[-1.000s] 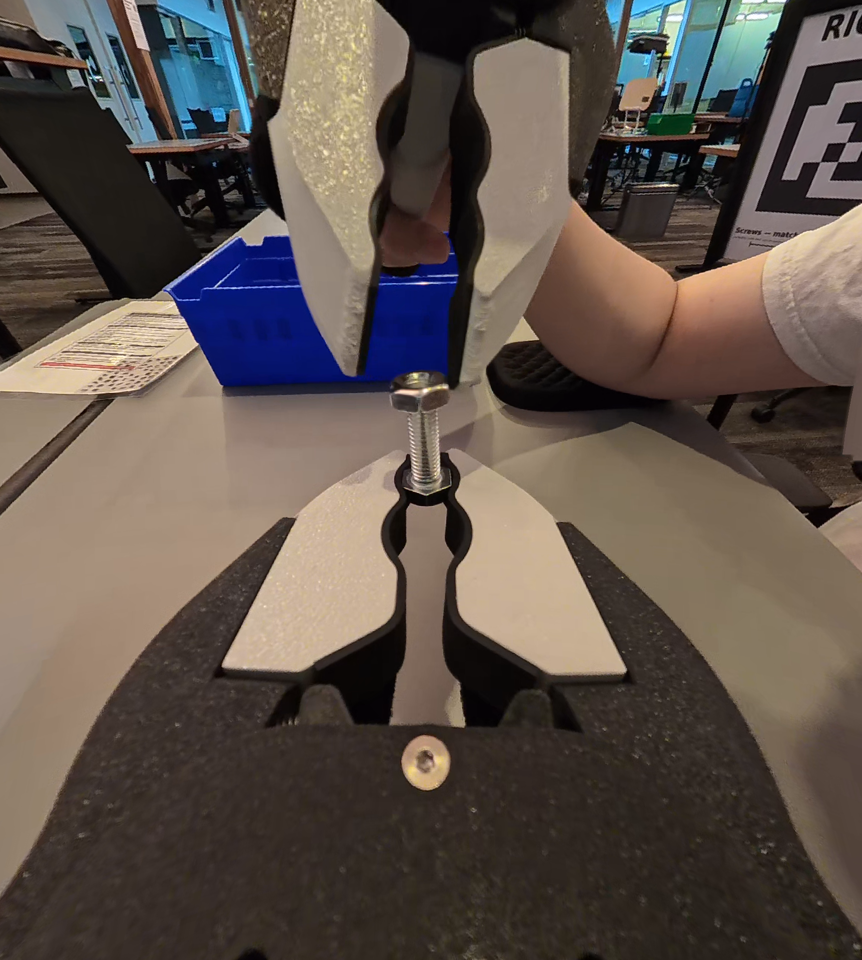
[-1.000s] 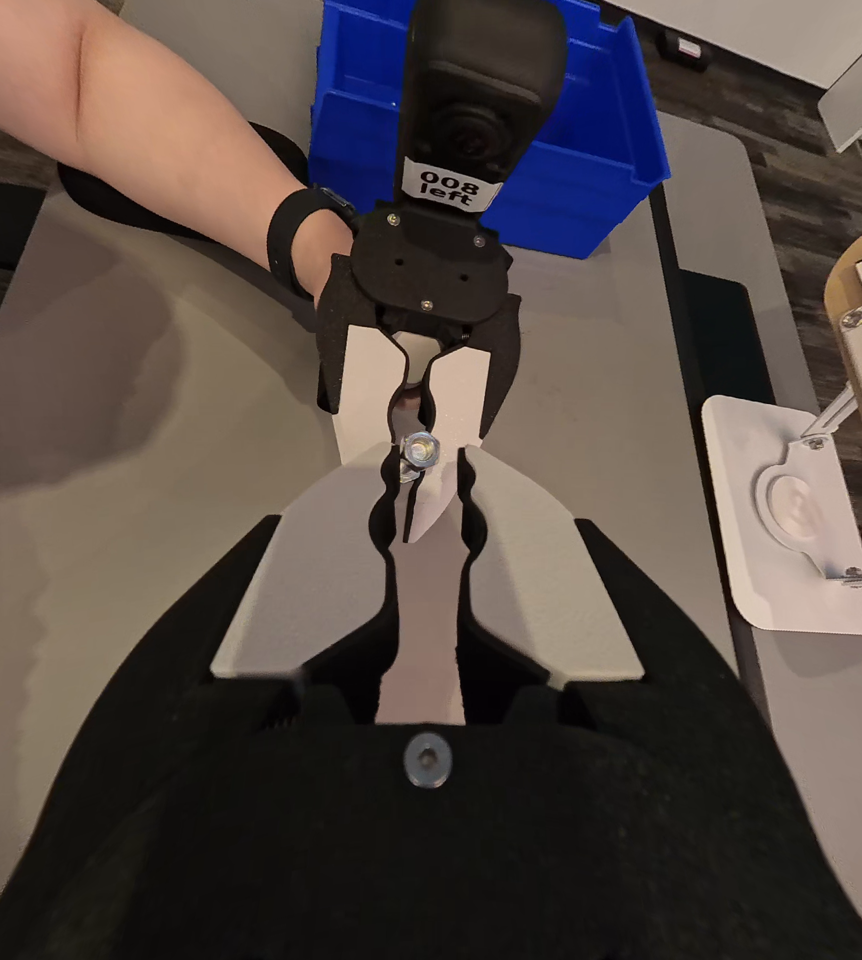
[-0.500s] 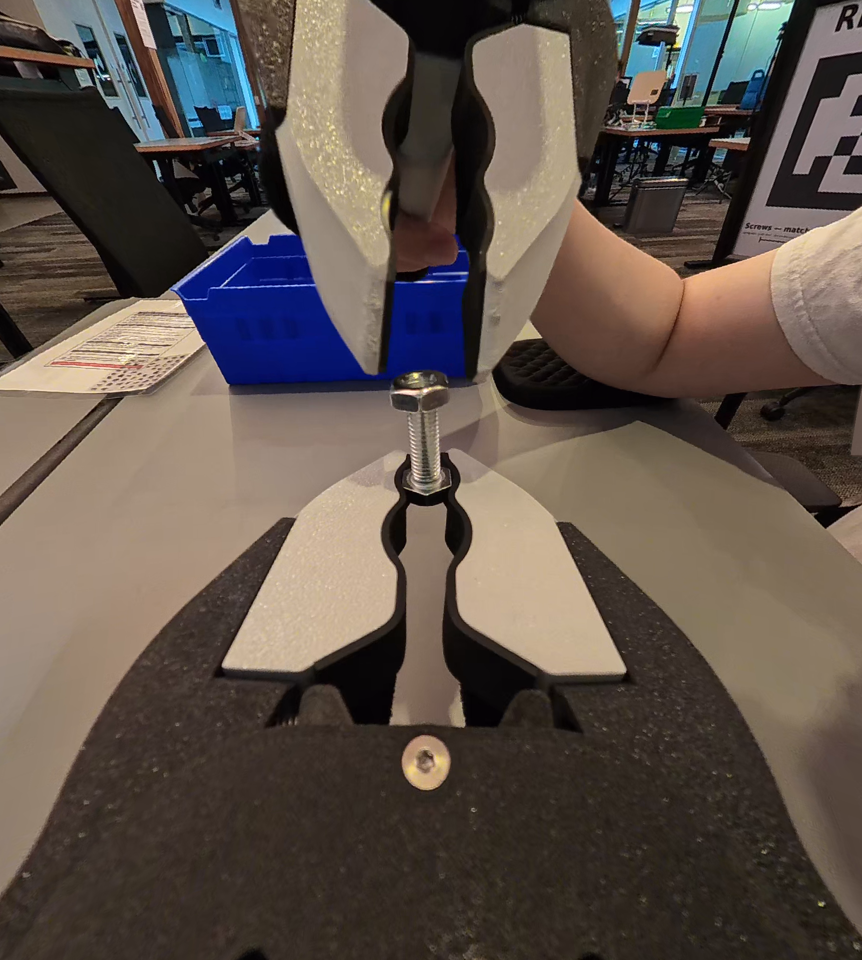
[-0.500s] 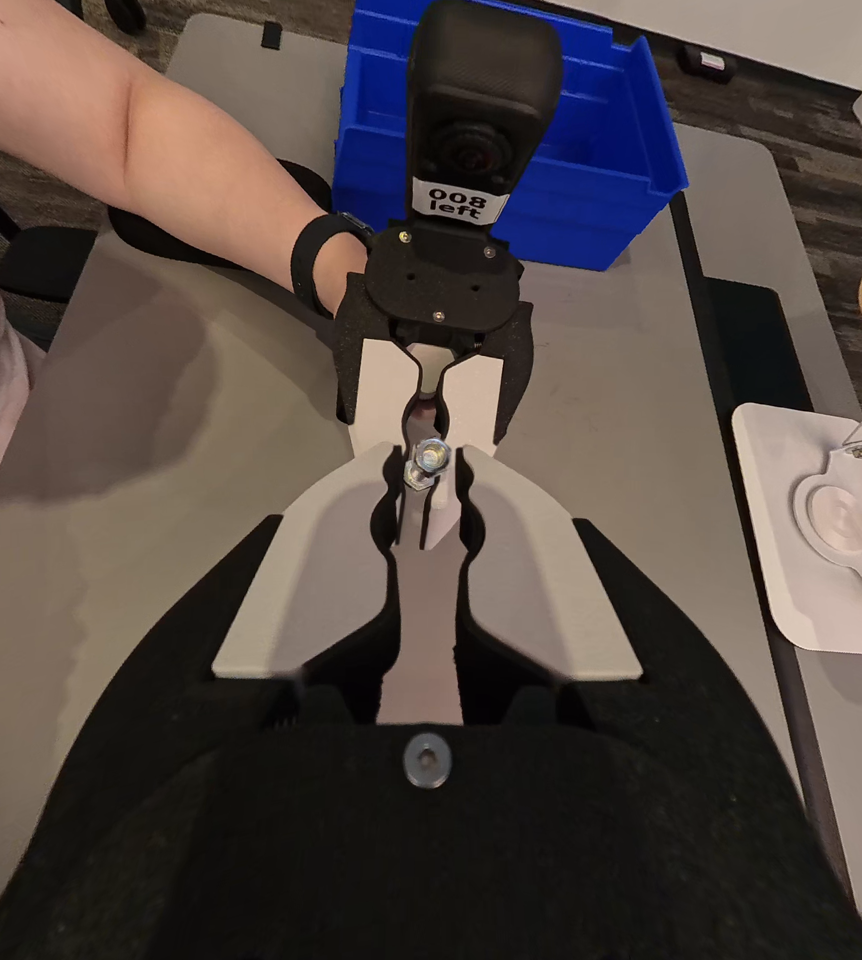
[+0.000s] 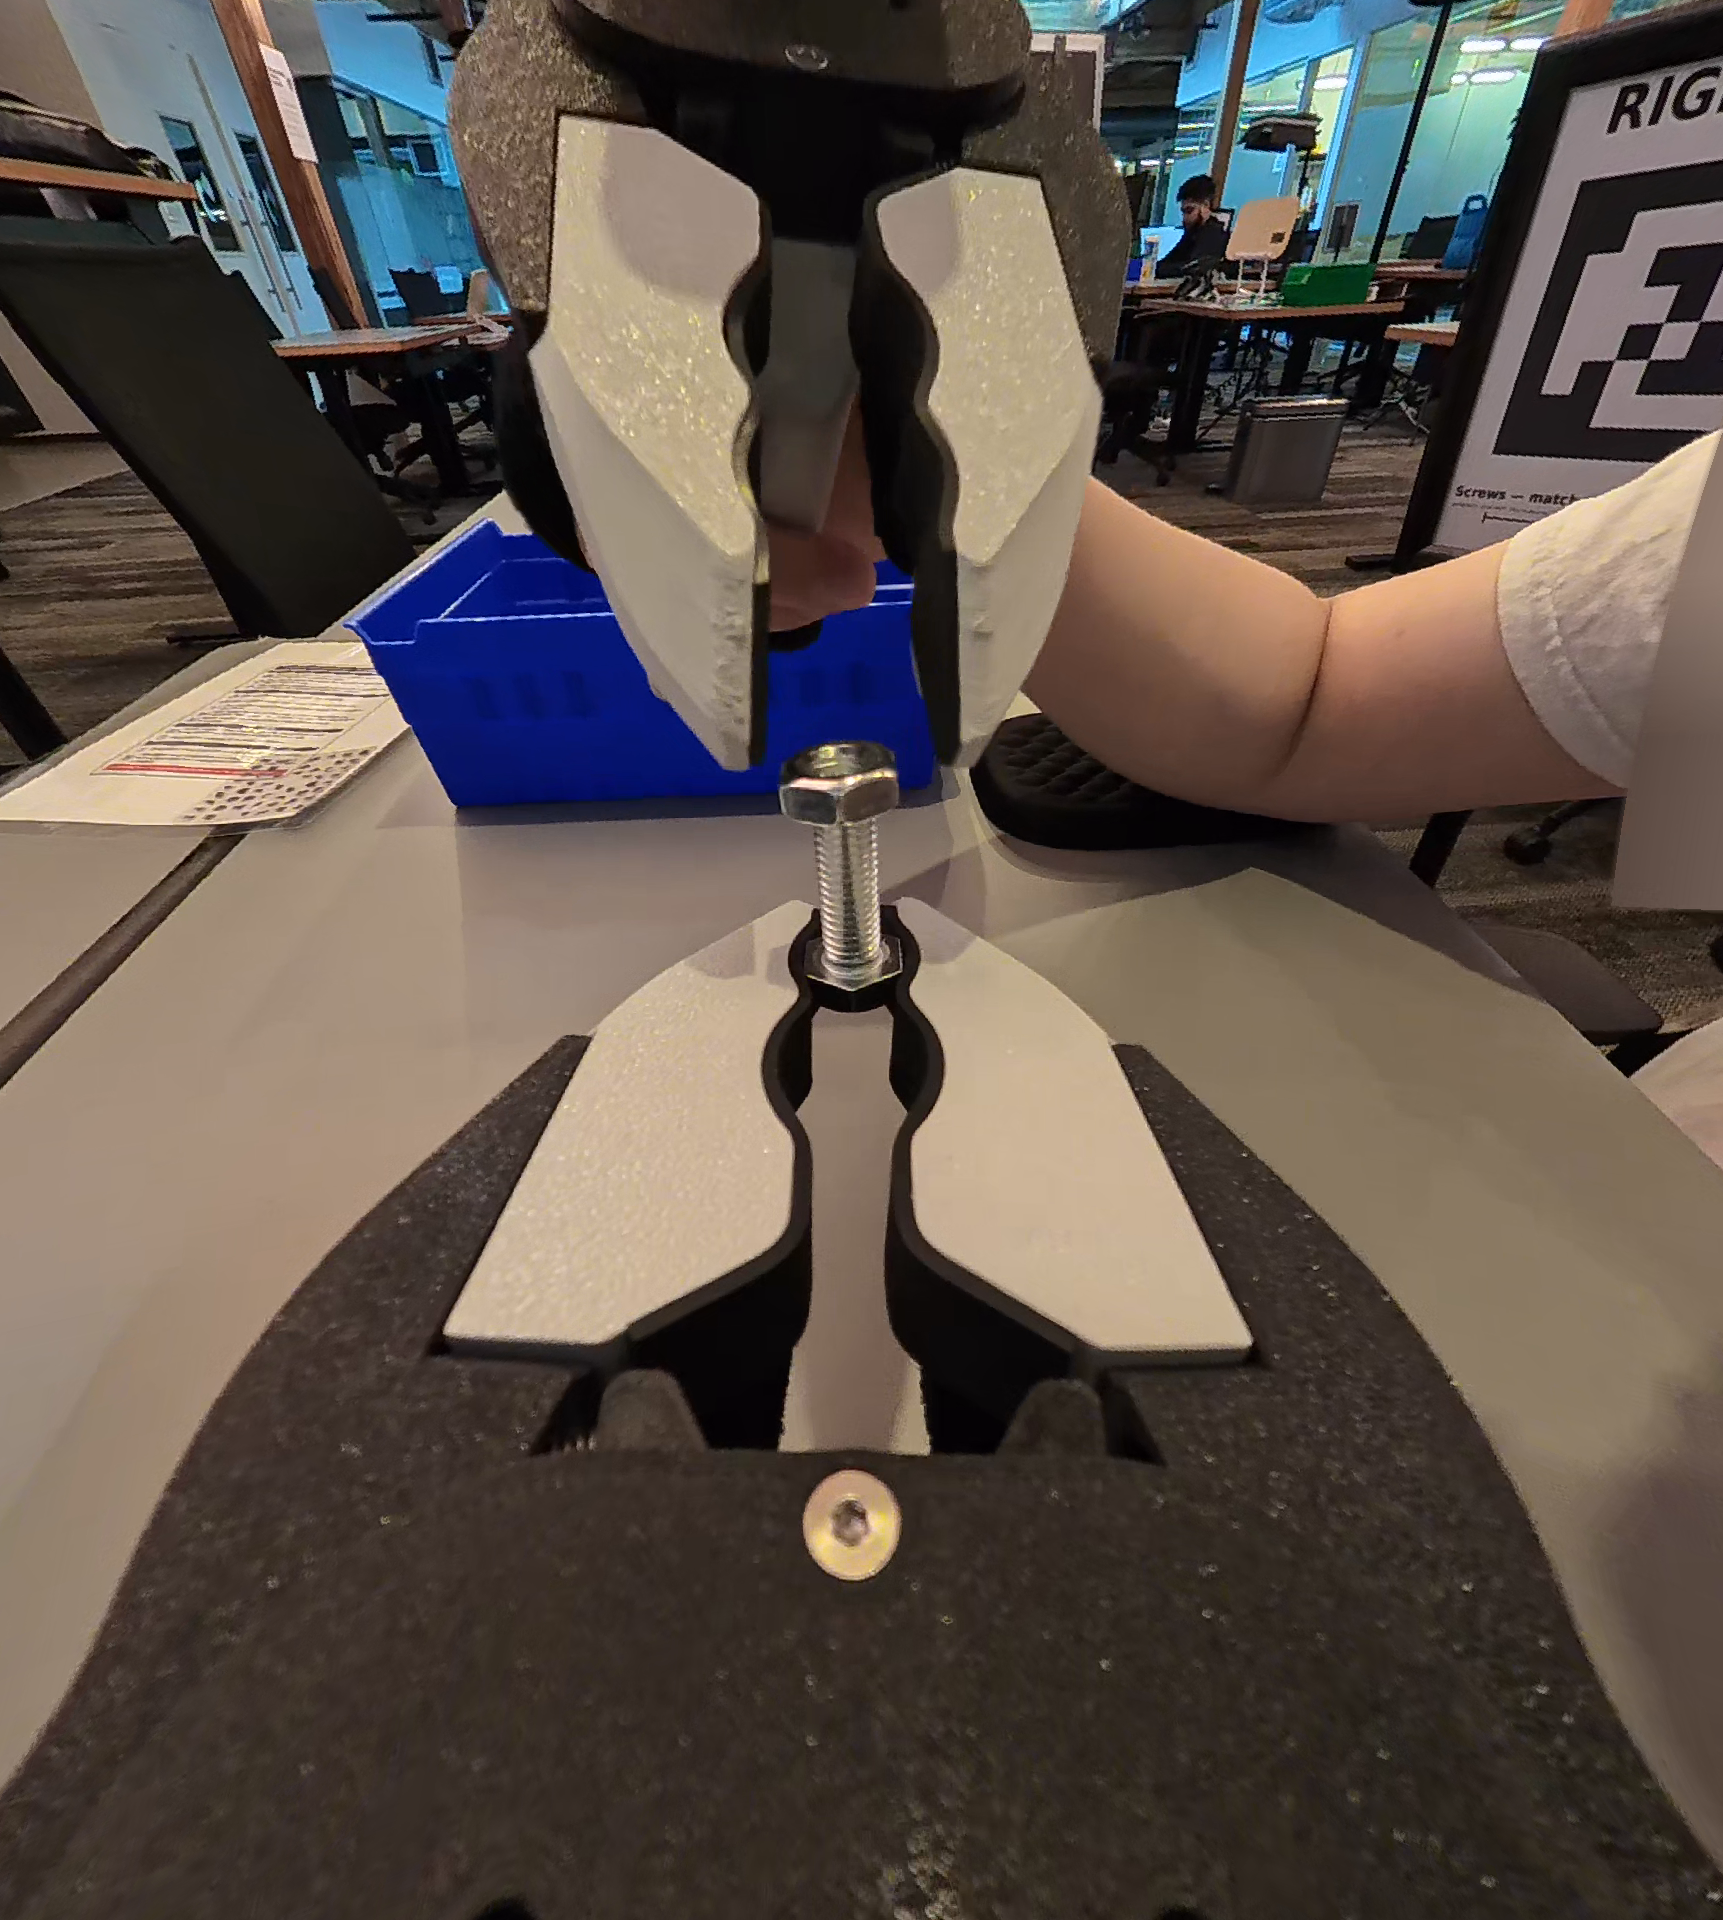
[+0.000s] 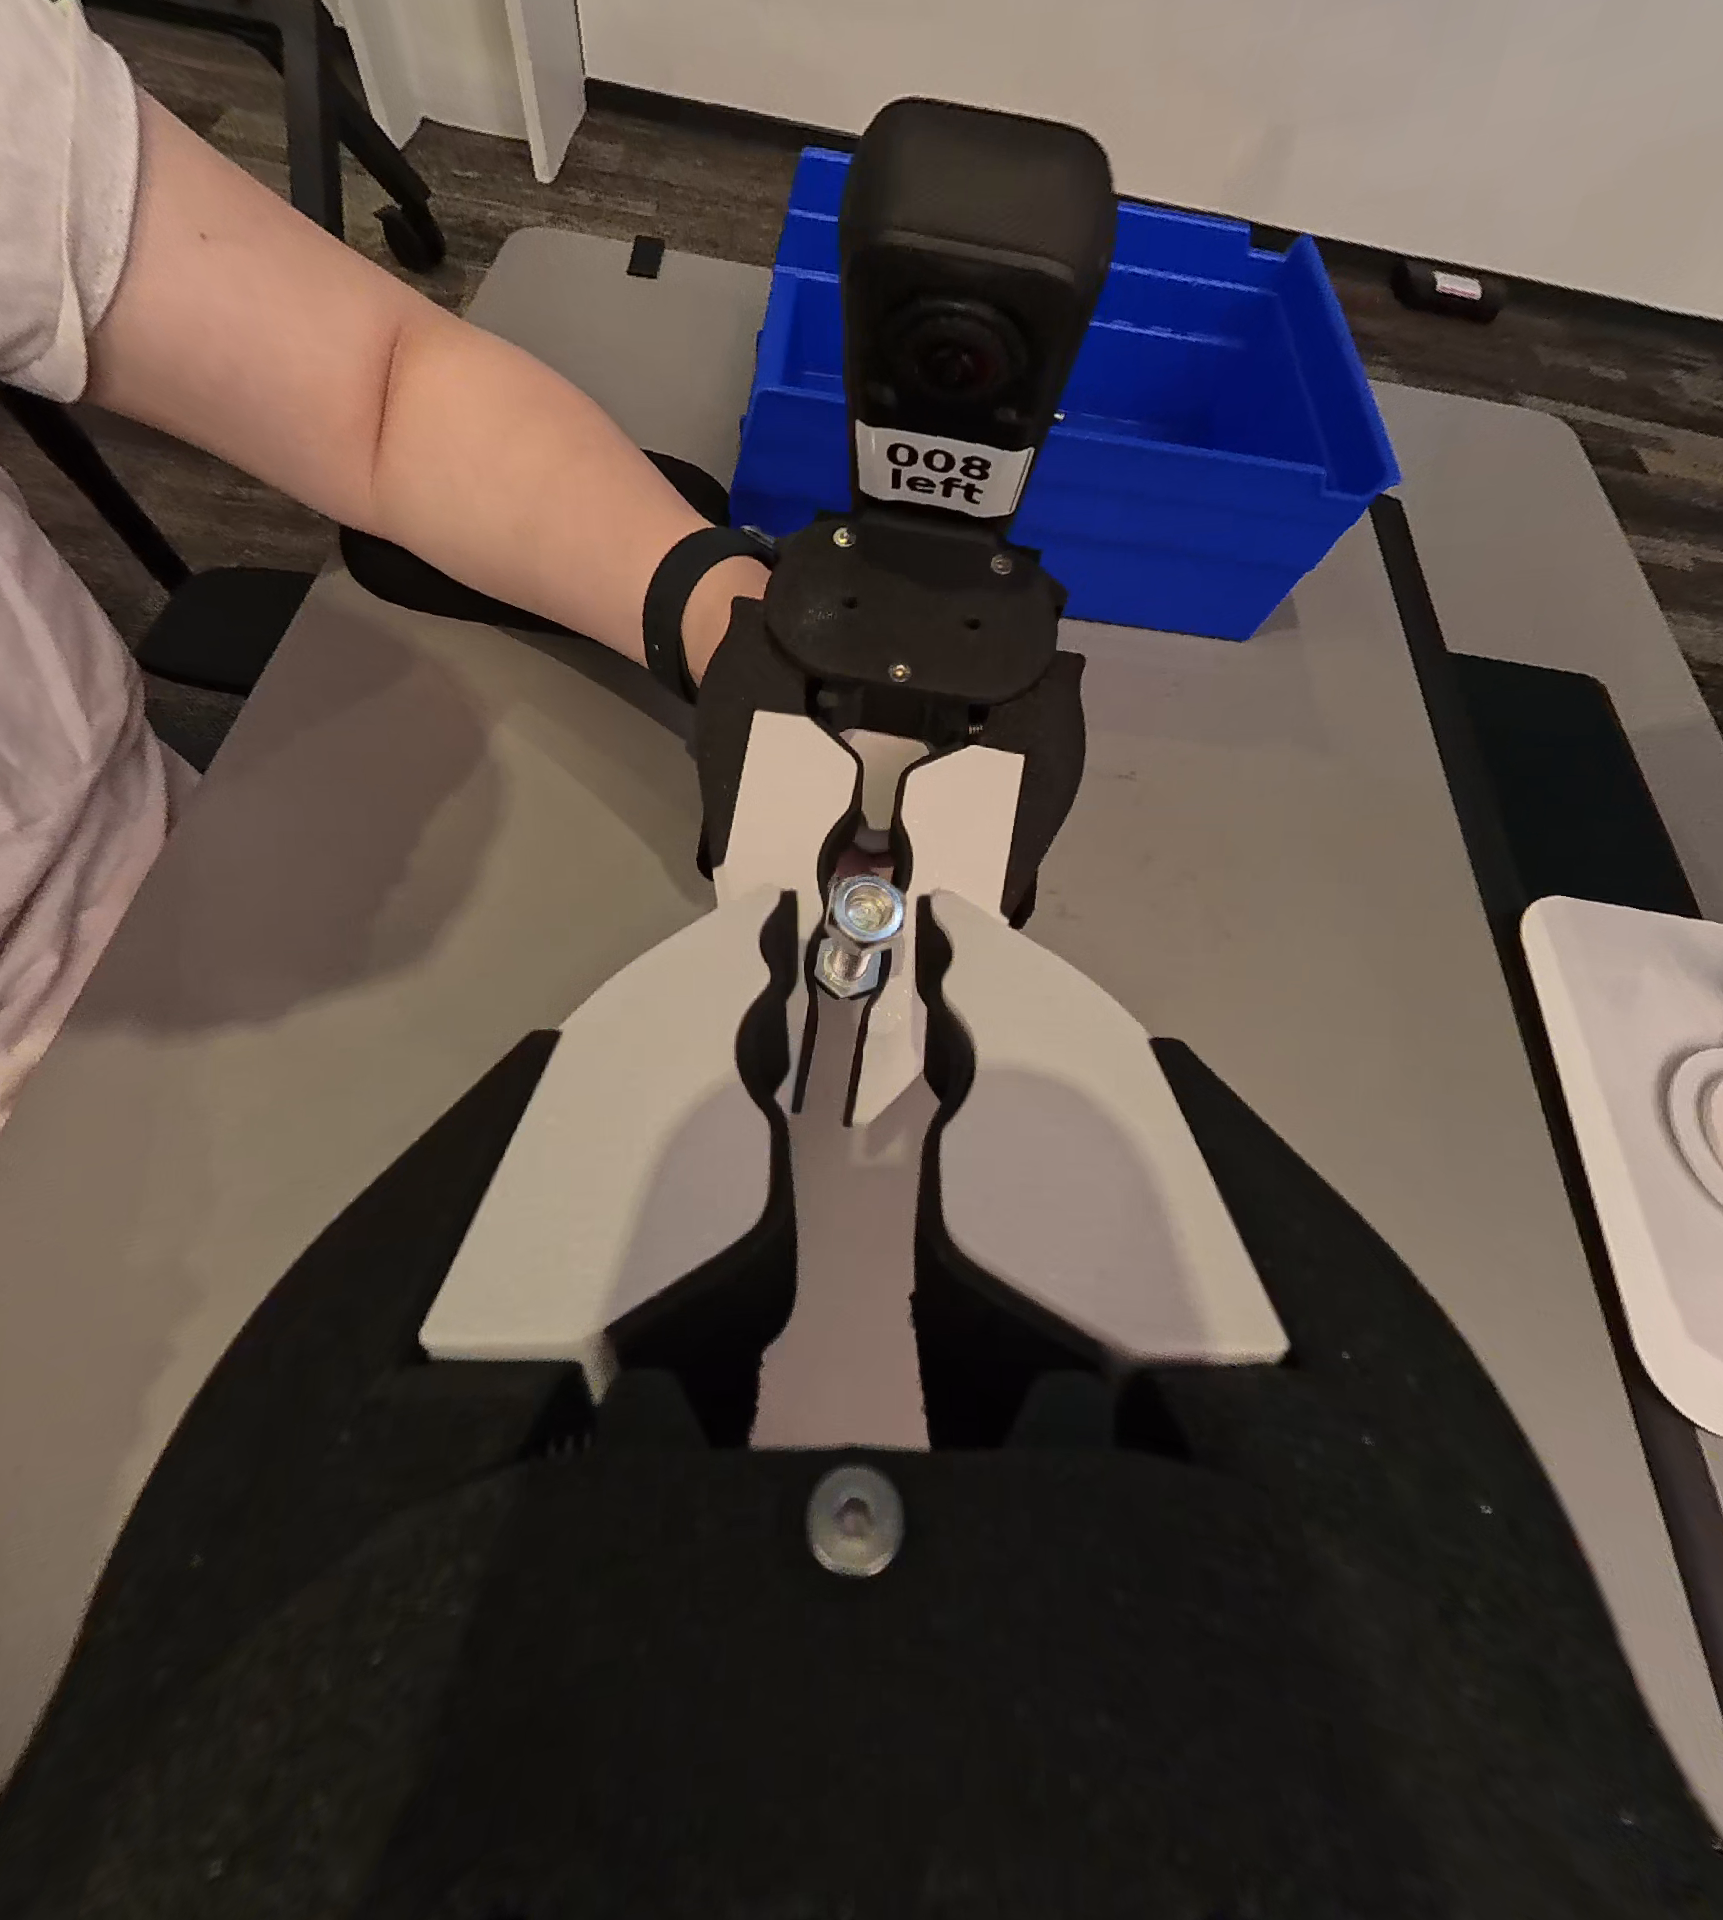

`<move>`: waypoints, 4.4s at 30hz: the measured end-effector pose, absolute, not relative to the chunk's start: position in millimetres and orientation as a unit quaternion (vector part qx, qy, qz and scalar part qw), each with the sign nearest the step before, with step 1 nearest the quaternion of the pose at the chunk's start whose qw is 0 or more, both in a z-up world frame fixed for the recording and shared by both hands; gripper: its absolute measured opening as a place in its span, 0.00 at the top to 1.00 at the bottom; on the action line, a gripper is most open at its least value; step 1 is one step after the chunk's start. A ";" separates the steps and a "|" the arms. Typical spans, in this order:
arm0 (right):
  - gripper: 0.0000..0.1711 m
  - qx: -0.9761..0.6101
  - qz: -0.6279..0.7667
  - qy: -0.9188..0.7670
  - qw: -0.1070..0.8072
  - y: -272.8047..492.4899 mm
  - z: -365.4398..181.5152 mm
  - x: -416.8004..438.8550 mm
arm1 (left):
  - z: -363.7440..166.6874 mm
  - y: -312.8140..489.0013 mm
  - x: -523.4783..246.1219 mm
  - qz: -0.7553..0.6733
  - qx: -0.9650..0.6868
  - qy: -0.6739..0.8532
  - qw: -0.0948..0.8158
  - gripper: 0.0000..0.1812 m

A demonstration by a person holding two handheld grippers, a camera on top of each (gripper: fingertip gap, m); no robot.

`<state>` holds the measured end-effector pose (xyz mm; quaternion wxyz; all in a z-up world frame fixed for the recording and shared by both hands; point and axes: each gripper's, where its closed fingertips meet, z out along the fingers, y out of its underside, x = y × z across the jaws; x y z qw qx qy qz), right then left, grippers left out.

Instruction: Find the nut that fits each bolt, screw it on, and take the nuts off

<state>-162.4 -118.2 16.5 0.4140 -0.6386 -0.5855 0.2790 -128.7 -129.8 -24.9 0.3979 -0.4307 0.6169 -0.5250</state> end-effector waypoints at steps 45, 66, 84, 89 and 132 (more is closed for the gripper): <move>0.92 -0.730 0.261 -0.461 0.431 -77.0 12.8 -164.1 | -25.8 -77.9 -128.9 -0.411 -0.533 0.559 0.484 0.95; 0.92 -0.796 0.234 -0.275 0.486 -39.3 -1.9 -170.6 | -44.1 -30.9 -144.1 -0.274 -0.635 0.508 0.514 0.95; 0.90 -0.794 0.226 -0.293 0.482 -41.2 -0.9 -172.0 | -42.3 -33.3 -143.0 -0.287 -0.629 0.510 0.511 0.95; 0.83 -0.783 0.213 -0.311 0.495 -44.3 9.7 -170.4 | -40.9 -36.1 -142.5 -0.308 -0.623 0.516 0.501 0.95; 0.92 -0.691 0.284 -0.467 0.473 -69.7 10.4 -173.1 | -30.4 -73.4 -135.9 -0.408 -0.527 0.587 0.460 0.95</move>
